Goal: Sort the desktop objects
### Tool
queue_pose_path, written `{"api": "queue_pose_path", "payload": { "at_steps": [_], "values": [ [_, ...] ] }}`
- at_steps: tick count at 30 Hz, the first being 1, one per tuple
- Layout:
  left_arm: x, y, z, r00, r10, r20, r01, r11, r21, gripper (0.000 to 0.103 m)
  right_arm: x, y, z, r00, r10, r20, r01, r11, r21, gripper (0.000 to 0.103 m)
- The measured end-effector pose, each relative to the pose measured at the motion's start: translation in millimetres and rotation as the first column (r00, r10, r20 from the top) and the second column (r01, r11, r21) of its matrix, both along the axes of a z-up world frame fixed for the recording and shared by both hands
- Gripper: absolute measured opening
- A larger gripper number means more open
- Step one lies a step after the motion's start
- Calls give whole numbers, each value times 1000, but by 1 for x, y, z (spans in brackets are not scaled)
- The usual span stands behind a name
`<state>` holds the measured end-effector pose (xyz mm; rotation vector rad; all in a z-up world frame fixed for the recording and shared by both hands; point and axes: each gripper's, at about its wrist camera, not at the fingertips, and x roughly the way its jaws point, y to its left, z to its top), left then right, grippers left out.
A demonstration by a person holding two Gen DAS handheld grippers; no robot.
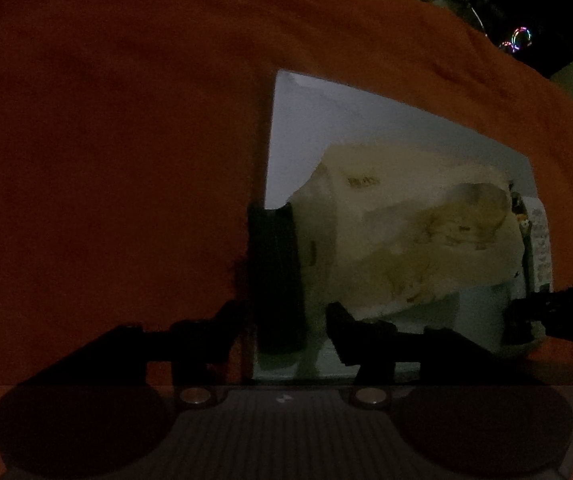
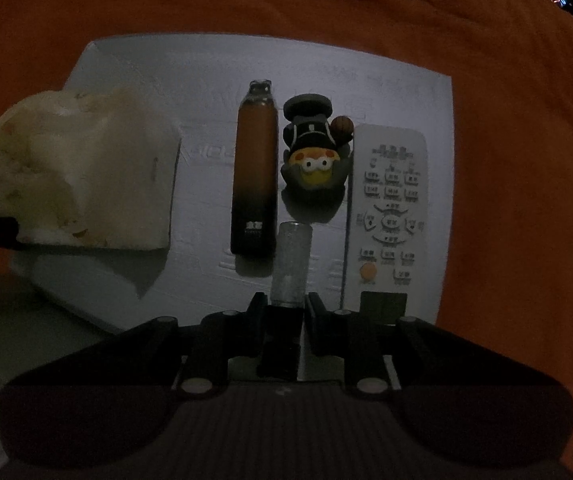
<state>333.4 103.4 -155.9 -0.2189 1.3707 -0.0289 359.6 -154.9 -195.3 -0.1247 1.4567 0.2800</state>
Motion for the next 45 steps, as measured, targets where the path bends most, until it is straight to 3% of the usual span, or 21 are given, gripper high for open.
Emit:
{"api": "queue_pose_path", "payload": {
  "at_steps": [7, 10, 12, 17, 21, 29, 37, 45],
  "values": [
    [1, 11, 0, 999, 34, 23, -34, 999, 3, 48, 5, 6, -3, 1000, -9, 8, 9, 1000, -7, 24],
    [-3, 14, 1, 1000, 23, 19, -22, 998, -58, 58, 7, 9, -7, 1000, -7, 1, 7, 1000, -11, 24],
    [-2, 13, -2, 1000, 12, 21, -11, 998, -55, 59, 8, 10, -9, 1000, -7, -4, 7, 1000, -13, 24],
    [9, -1, -16, 1000, -16, 20, 16, 1000, 5, 55, 10, 15, -16, 1000, -5, -6, 5, 1000, -19, 25],
    [13, -25, -11, 996, -77, 49, 76, 997, 17, 49, 10, 19, -20, 1000, -2, -5, 2, 1000, -22, 25],
    [10, -54, 6, 969, -203, 143, 221, 967, -124, 48, 1, 5, -14, 1000, 6, 1, -6, 1000, -23, 26],
    [1, -3, 7, 987, -125, 104, 131, 990, -59, 49, 0, 2, -15, 1000, 3, 0, -3, 1000, -15, 26],
    [11, 59, -3, 996, 13, 83, -12, 1000, -9, 48, -1, 3, -14, 1000, 12, 1, -12, 1000, -14, 26]
  ]
}}
